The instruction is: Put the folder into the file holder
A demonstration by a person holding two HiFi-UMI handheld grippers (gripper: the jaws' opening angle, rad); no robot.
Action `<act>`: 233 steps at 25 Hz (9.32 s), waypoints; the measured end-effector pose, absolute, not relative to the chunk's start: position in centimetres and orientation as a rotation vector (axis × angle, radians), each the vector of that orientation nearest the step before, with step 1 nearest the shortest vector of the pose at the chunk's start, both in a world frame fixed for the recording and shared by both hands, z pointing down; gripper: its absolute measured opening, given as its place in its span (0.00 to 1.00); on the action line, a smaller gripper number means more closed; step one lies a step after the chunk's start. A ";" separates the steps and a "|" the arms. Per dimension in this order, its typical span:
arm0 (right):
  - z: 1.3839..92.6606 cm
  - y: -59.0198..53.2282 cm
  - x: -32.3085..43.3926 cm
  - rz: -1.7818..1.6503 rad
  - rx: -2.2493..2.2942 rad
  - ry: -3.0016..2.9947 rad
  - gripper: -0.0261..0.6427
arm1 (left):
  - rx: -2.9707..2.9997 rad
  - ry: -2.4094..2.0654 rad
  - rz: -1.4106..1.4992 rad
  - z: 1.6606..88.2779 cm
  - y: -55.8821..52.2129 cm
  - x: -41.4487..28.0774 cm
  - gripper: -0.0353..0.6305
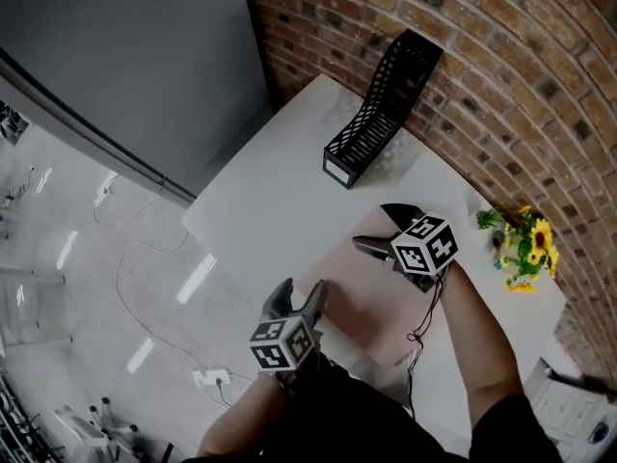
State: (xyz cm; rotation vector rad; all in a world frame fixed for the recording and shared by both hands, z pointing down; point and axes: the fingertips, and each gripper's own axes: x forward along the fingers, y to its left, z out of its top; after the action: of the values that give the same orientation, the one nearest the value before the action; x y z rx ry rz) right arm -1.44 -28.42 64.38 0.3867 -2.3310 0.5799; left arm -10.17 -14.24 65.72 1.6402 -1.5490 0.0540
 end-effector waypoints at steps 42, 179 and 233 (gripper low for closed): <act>41.6 -24.3 9.1 0.732 0.878 -2.897 0.67 | 2.334 -1.953 0.068 42.3 -11.3 -3.5 0.50; 41.8 -32.8 9.6 0.431 1.750 -2.578 0.04 | 2.712 -1.673 -0.438 30.7 -46.6 -10.5 0.31; 39.9 -28.6 7.3 0.351 1.529 -2.746 0.04 | 2.699 -1.819 -0.137 37.5 -33.0 -11.9 0.38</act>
State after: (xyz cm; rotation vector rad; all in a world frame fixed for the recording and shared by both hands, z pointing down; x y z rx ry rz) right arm 7.26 -28.60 39.92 1.5291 -2.7457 0.3507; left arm -11.87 -33.03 37.53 2.6989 -1.8188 -0.1367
